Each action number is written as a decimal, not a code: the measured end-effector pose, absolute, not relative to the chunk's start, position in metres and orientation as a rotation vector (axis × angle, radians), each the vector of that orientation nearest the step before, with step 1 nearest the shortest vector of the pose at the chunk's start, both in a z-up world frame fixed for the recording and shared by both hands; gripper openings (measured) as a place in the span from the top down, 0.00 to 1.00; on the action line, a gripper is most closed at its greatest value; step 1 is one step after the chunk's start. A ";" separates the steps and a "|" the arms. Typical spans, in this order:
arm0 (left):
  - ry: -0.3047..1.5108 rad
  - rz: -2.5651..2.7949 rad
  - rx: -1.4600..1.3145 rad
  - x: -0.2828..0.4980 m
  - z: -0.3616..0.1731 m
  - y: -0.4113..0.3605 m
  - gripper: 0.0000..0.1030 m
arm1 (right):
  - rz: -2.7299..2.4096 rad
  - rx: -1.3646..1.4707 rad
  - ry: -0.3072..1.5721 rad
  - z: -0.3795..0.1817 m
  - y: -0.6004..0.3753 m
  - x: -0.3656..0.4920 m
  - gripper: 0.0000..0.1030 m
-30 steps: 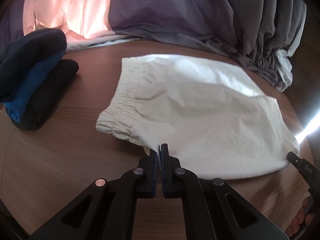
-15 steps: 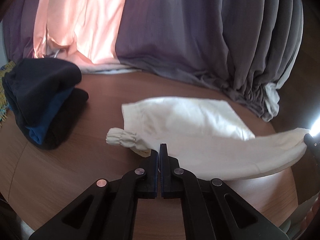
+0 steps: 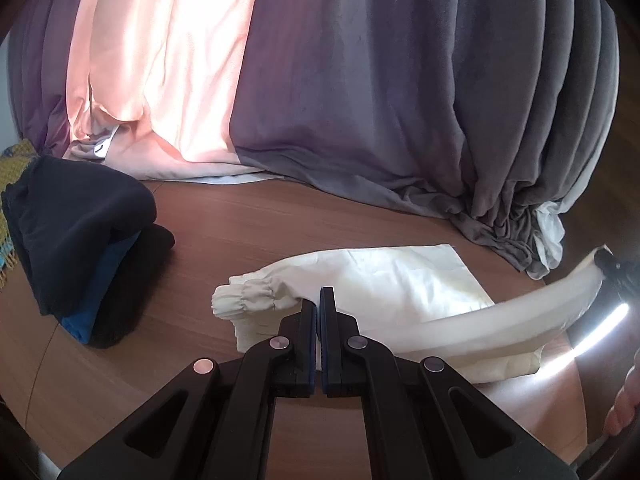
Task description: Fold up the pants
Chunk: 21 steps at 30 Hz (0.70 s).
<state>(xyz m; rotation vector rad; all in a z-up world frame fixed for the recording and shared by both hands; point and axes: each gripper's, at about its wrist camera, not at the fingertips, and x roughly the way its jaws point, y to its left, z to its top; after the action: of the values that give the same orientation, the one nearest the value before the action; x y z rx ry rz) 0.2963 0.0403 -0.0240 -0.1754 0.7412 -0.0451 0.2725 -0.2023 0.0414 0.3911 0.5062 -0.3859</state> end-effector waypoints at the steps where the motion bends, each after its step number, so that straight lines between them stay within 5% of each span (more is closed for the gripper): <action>1: 0.750 -0.036 -0.173 0.300 -0.025 0.040 0.97 | -0.381 0.384 0.510 0.041 -0.203 0.279 0.97; 21: 0.861 0.078 -0.162 0.389 -0.063 0.044 0.96 | -0.280 0.346 0.659 -0.009 -0.222 0.418 0.97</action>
<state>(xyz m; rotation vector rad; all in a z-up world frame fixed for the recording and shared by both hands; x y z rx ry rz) 0.3887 0.0438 -0.0626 -0.1625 0.8605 0.0784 0.4183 -0.2222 -0.0089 0.3461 0.6594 -0.2805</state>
